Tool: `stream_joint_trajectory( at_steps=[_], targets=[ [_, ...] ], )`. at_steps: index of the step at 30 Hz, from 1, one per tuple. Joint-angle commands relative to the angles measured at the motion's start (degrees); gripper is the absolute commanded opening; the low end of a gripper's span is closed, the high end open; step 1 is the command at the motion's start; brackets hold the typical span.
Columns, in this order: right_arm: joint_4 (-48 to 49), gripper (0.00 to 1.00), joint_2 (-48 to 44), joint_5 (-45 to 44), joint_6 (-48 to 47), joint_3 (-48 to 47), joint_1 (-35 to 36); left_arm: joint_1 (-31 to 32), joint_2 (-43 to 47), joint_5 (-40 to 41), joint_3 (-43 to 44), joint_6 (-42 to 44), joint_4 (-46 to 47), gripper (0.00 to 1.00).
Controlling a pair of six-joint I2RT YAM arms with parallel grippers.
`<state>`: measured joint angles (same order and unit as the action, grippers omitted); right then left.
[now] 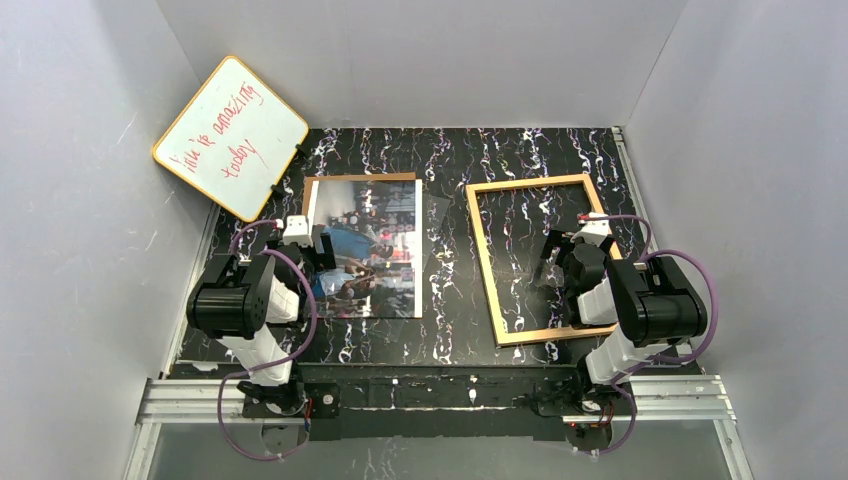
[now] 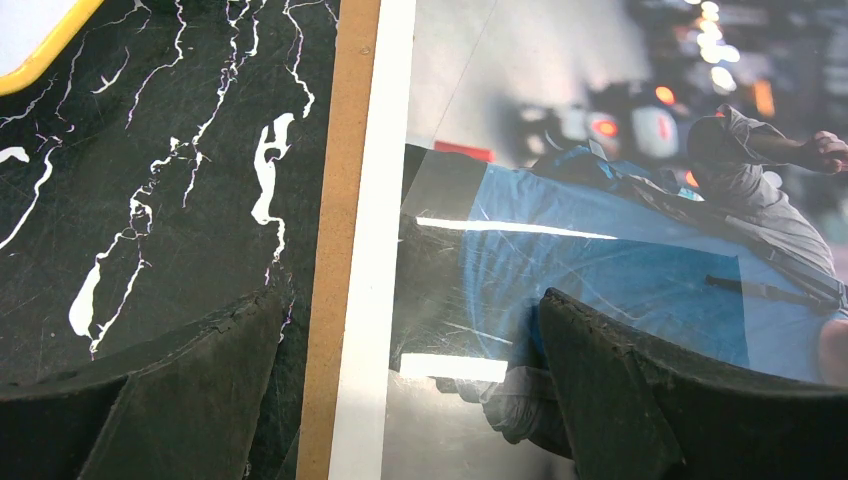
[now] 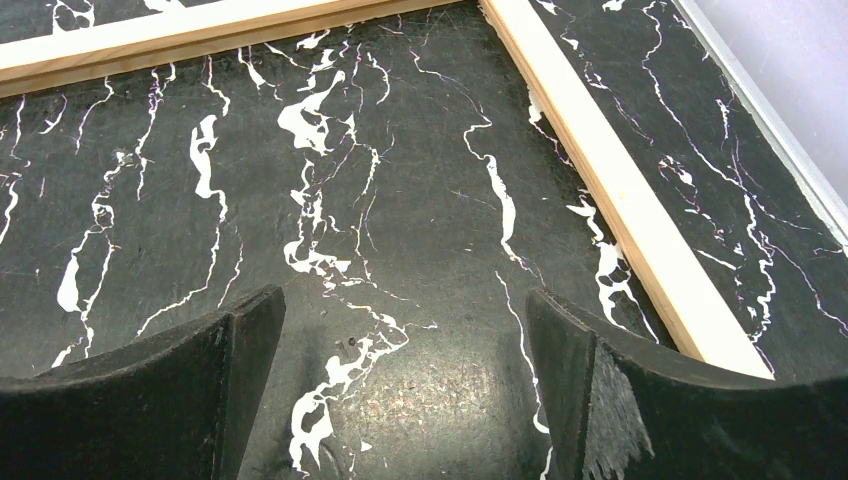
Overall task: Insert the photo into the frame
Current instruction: Turn over the photo frame at the center of the board.
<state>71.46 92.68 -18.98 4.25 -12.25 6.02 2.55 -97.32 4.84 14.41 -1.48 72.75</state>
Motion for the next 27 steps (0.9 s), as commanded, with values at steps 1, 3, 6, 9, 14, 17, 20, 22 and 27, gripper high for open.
stream_joint_trajectory(
  at_steps=[1,3,6,9,14,17,20,22,27],
  targets=[
    [2.46,0.99,-0.66,-0.73,-0.55,-0.59,-0.3,0.3,1.17,1.12,0.63,0.78,-1.23,0.98],
    [2.45,0.99,-0.66,-0.75,-0.57,-0.59,-0.29,0.34,1.13,1.11,0.67,0.79,-1.21,0.98],
    [2.45,0.99,-0.66,-0.7,-0.62,-0.58,-0.31,0.27,1.08,1.05,0.7,0.77,-1.21,0.98],
    [2.45,0.99,-0.67,-0.71,-0.57,-0.58,-0.29,0.27,0.96,1.14,0.78,0.79,-1.29,0.98],
    [2.41,0.99,-0.58,-0.62,-0.58,-0.71,-0.26,0.29,1.35,0.73,0.68,0.71,-1.14,0.98],
    [1.94,0.99,-0.72,-0.4,-0.42,-0.72,-0.31,-0.01,4.24,1.2,4.4,0.23,-11.07,0.98],
    [1.8,0.99,-0.58,-1.75,0.36,-0.96,-0.6,-0.89,6.08,0.55,13.11,-0.06,-27.95,0.98],
    [0.82,0.99,-0.72,-3.03,1.19,-1.36,-0.77,-1.02,6.24,-0.27,18.09,0.02,-36.58,0.98],
    [0.81,0.99,-1.49,-2.9,1.27,-1.14,-1.18,-1.14,5.66,-4.76,34.94,0.96,-61.16,0.98]
  ],
)
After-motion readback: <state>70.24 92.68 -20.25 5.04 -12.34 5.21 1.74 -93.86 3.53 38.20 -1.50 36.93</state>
